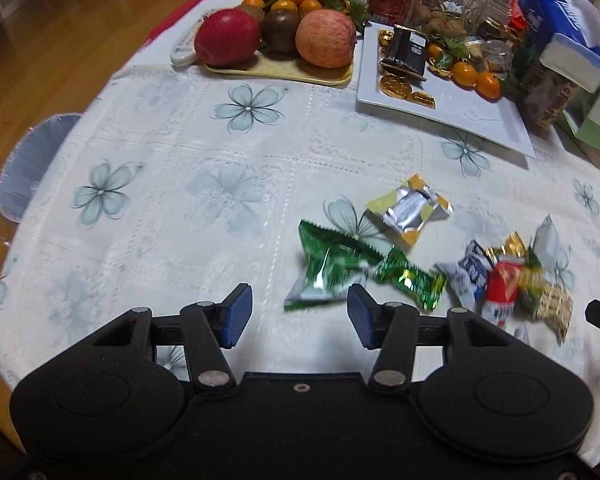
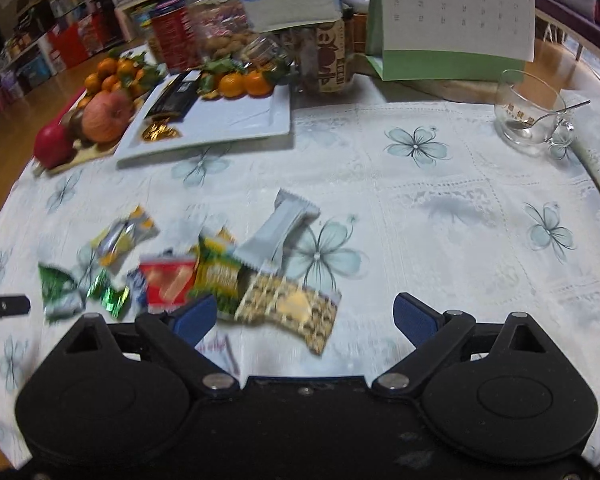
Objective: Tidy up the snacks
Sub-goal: 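Move both tools toward the snack pile on the tablecloth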
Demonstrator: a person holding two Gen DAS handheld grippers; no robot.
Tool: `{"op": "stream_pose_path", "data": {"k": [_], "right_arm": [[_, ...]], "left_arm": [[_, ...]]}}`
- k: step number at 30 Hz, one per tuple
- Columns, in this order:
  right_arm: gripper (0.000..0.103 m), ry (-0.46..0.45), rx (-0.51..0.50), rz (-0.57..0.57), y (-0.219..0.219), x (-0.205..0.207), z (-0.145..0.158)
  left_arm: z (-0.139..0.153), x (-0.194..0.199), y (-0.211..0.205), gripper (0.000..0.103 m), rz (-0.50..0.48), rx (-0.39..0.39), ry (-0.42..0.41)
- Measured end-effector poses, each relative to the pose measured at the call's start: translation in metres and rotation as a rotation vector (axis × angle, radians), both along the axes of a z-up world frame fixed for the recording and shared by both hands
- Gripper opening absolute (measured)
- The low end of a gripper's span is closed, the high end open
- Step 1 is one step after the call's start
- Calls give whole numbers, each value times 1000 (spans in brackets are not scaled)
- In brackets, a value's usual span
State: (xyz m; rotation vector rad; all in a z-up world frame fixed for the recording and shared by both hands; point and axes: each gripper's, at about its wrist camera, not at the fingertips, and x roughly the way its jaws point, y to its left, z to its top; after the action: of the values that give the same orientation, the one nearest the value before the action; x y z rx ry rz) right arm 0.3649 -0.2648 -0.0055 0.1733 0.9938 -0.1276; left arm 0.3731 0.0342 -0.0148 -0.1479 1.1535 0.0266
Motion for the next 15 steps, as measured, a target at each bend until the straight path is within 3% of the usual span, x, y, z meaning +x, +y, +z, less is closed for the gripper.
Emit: {"op": "stream_pose_path", "data": {"k": [4,10,12,15], "right_arm": [[92,-6,46,-41,-11,17,-10],[84,42,56,-124,-19,33,-26],[72,67,28,-140,-20,39,-32],[67,94,19,-145,-22,47,-43]], "left_arm": [[-9,16,3,57,5,-51,10],[-24,39,4,57,56,-51,40],[-26,43,5,57,70,-67,57],[-30,45,6,60,83,-78,71]]}}
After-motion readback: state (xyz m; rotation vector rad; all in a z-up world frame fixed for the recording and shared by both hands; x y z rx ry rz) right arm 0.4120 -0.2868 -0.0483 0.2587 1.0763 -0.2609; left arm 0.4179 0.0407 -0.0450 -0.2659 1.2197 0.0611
